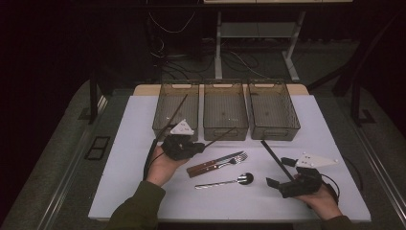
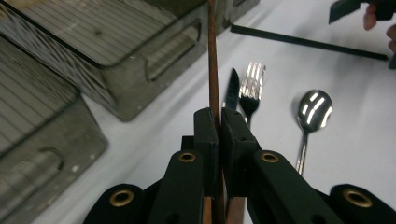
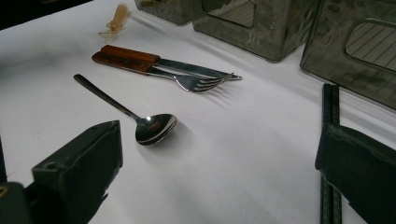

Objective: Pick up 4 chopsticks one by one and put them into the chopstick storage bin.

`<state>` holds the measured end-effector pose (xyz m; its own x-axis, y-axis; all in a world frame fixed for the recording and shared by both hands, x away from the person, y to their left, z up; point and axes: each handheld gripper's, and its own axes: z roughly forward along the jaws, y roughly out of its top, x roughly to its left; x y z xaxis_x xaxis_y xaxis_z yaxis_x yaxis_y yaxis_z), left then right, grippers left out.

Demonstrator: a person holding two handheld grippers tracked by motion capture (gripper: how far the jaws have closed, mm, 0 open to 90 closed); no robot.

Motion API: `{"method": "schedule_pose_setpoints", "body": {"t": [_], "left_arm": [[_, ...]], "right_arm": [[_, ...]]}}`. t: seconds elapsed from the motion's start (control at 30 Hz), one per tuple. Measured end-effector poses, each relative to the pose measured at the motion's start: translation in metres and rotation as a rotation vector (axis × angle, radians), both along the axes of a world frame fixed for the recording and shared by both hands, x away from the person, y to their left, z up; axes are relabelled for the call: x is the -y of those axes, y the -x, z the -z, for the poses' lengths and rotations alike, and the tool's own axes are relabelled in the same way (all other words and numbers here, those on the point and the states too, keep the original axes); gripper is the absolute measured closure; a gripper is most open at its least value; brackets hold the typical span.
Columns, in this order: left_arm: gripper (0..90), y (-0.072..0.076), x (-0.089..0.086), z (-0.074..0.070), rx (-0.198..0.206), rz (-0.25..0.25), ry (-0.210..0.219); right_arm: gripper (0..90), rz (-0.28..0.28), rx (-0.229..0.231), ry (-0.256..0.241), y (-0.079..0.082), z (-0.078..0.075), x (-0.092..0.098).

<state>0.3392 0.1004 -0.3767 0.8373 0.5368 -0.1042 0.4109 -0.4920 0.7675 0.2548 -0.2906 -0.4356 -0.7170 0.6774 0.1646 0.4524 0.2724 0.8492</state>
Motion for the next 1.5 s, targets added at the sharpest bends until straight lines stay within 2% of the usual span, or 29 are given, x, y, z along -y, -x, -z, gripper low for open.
{"method": "schedule_pose_setpoints", "body": {"t": [0.17, 0.4, 0.57, 0.8, 0.9, 0.97, 1.13, 1.23, 1.33, 1.43, 1.5], "left_arm": [[85.1, -0.013, -0.002, -0.015, 0.015, -0.019, 0.009], [85.1, -0.035, -0.005, -0.034, 0.048, -0.056, -0.012], [85.1, -0.059, -0.012, -0.046, 0.066, -0.110, -0.027], [85.1, -0.089, -0.024, -0.053, 0.064, -0.209, -0.036], [85.1, -0.101, -0.028, -0.051, 0.058, -0.242, -0.046], [85.1, -0.109, -0.030, -0.050, 0.056, -0.268, -0.031], [85.1, -0.126, -0.036, -0.041, 0.041, -0.319, -0.035], [85.1, -0.133, -0.038, -0.035, 0.028, -0.354, -0.017], [85.1, -0.142, -0.042, -0.026, 0.007, -0.395, -0.030], [85.0, -0.147, -0.042, -0.017, 0.000, -0.413, -0.074], [85.0, -0.150, -0.042, -0.014, -0.005, -0.426, -0.070]], "right_arm": [[1.0, 0.000, -0.005, -0.002, 0.000, 0.000, 0.000], [1.0, 0.001, 0.000, -0.003, 0.000, 0.000, 0.000], [1.0, 0.001, -0.001, -0.006, 0.000, 0.000, 0.000], [1.0, 0.001, -0.001, -0.009, 0.000, 0.000, 0.000], [1.0, 0.001, 0.000, -0.010, 0.000, -0.001, 0.000], [1.0, 0.000, 0.002, -0.011, 0.000, -0.001, 0.000], [1.0, -0.004, 0.003, -0.013, 0.000, -0.001, 0.001], [1.0, -0.006, 0.008, -0.017, 0.000, -0.001, 0.001], [1.0, -0.008, 0.007, -0.019, 0.001, -0.002, 0.000], [1.0, -0.010, 0.007, -0.017, 0.001, -0.002, 0.000], [1.0, -0.011, 0.008, -0.020, 0.000, -0.002, 0.000]]}}
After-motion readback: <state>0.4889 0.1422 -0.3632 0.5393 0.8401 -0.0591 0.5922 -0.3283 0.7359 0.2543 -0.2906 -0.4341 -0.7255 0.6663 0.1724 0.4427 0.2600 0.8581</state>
